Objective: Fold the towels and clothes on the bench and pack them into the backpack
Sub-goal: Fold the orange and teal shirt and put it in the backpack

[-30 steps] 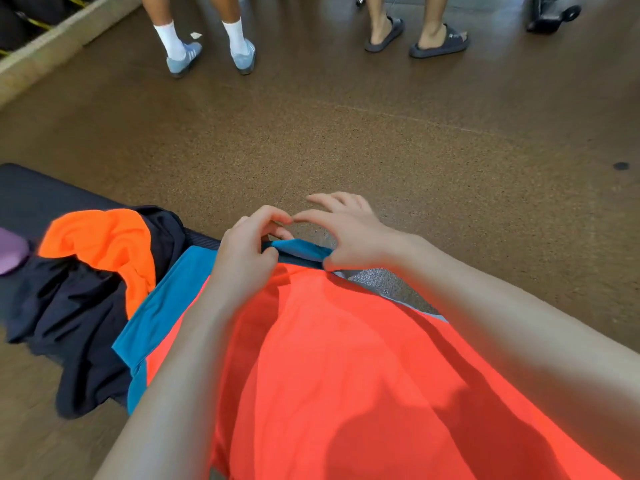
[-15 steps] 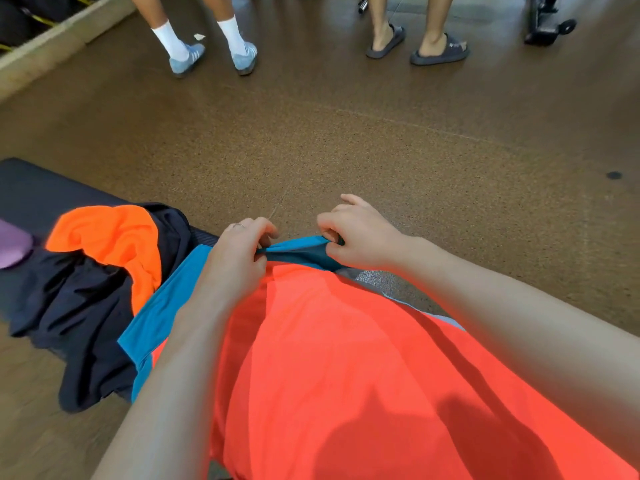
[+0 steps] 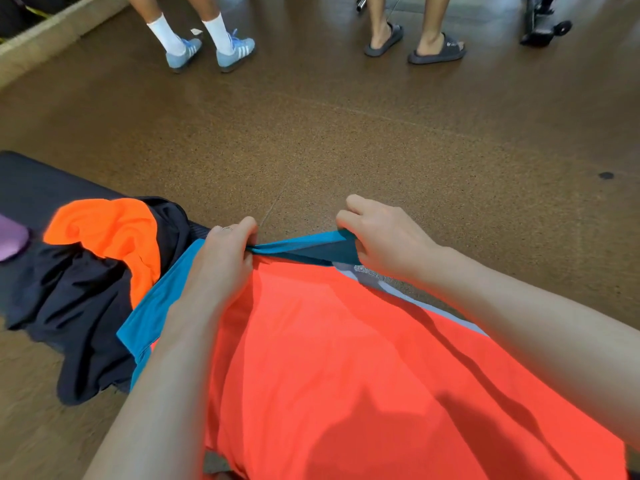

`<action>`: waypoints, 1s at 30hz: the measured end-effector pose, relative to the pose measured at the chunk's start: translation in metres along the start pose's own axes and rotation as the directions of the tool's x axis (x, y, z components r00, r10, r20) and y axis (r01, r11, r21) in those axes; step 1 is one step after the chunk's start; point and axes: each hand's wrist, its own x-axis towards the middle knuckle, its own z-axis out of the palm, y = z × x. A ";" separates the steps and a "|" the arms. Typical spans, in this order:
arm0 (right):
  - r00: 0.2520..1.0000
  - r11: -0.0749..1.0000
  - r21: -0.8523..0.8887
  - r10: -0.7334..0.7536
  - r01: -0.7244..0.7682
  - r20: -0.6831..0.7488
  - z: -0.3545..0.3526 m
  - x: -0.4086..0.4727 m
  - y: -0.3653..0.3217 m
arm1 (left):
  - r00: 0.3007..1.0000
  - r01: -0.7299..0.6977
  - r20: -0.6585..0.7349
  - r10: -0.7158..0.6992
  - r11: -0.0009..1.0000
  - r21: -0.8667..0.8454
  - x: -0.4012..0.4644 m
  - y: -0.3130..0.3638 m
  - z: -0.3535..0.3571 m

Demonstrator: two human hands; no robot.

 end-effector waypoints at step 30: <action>0.980 0.987 0.139 0.053 -0.081 0.194 0.016 -0.075 -0.035 | 0.949 -0.106 0.311 0.044 0.977 0.185 0.005 0.040 0.023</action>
